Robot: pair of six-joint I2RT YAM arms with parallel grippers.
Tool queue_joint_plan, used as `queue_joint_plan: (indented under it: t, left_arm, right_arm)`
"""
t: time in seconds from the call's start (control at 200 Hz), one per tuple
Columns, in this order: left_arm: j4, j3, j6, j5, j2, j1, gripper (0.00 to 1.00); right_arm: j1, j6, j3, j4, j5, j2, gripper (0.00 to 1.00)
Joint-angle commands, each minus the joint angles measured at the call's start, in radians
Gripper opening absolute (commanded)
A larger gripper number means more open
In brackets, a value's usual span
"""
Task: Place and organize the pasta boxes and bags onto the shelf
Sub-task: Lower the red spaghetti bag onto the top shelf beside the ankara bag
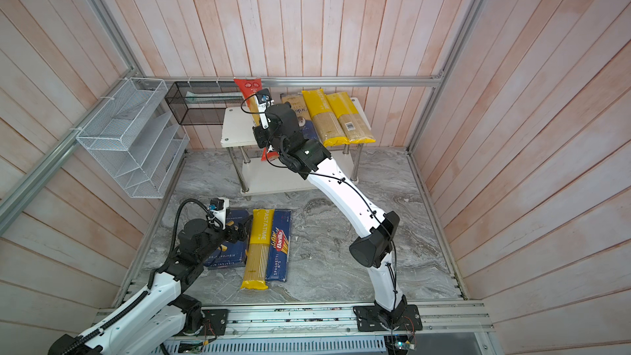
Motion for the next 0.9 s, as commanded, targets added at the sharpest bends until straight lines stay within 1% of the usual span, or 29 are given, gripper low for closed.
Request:
queue_joint_plan:
  t: [0.0, 0.315, 0.47, 0.705, 0.895]
  left_arm:
    - [0.003, -0.005, 0.004, 0.009, -0.003, 0.004, 1.0]
    - [0.004, -0.006, 0.004, 0.009, -0.004, 0.005, 1.0]
    - [0.004, -0.005, 0.005, 0.01, -0.002, 0.004, 1.0]
    - [0.004, -0.004, 0.004, 0.01, -0.001, 0.004, 0.99]
    - [0.004, -0.004, 0.004, 0.01, -0.002, 0.004, 1.0]
  right_arm:
    - [-0.013, 0.023, 0.071, 0.133, 0.068, -0.005, 0.06]
    - [-0.022, 0.043, 0.069, 0.166, 0.125, 0.021, 0.05]
    - [-0.039, 0.075, 0.07, 0.175, 0.133, 0.026, 0.06]
    - [-0.044, 0.068, 0.071, 0.186, 0.17, 0.052, 0.06]
    - [-0.062, 0.094, 0.074, 0.186, 0.172, 0.07, 0.07]
